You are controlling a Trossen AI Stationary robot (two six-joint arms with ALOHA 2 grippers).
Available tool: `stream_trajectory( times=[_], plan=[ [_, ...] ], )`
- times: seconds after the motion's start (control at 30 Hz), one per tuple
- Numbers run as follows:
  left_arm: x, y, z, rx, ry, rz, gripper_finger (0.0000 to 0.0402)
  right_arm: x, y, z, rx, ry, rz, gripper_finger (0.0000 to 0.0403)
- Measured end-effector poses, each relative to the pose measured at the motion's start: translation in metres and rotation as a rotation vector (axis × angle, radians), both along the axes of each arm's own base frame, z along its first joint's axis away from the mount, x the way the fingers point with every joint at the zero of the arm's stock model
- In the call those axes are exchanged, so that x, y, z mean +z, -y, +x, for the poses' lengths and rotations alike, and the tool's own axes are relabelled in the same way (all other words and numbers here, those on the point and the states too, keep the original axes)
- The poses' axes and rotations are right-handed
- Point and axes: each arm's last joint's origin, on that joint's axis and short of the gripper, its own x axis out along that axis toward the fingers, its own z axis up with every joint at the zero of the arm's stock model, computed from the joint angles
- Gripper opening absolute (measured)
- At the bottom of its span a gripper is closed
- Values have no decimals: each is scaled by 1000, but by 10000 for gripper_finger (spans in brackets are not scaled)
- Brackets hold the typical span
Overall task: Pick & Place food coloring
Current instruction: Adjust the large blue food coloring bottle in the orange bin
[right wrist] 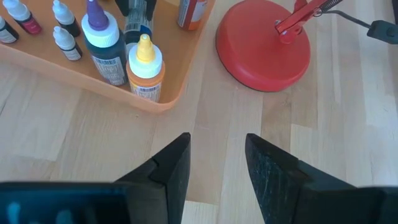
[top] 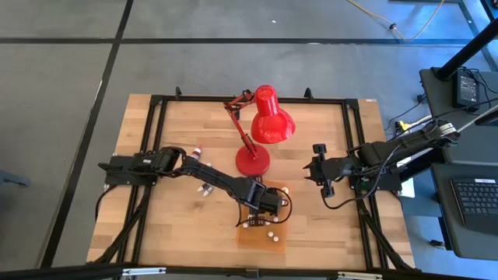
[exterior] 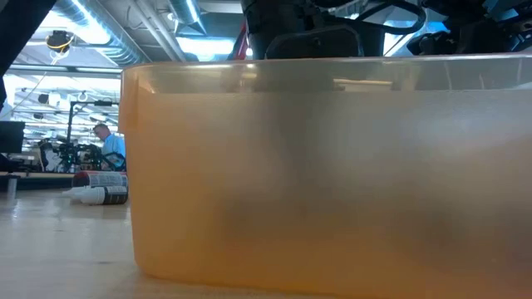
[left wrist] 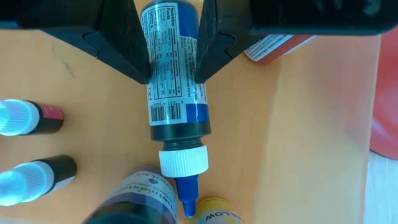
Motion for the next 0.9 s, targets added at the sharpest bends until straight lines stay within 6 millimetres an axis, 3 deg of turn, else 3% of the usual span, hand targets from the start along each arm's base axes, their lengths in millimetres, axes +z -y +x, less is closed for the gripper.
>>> stream_trajectory(
  times=[0.5,0.9],
  plan=[
    [2,-19,5,74,5,-26,124,0,0,0,2,0,-3,156],
    [4,-35,11,179,25,-105,85,0,0,0,2,0,-3,156]
  ],
)
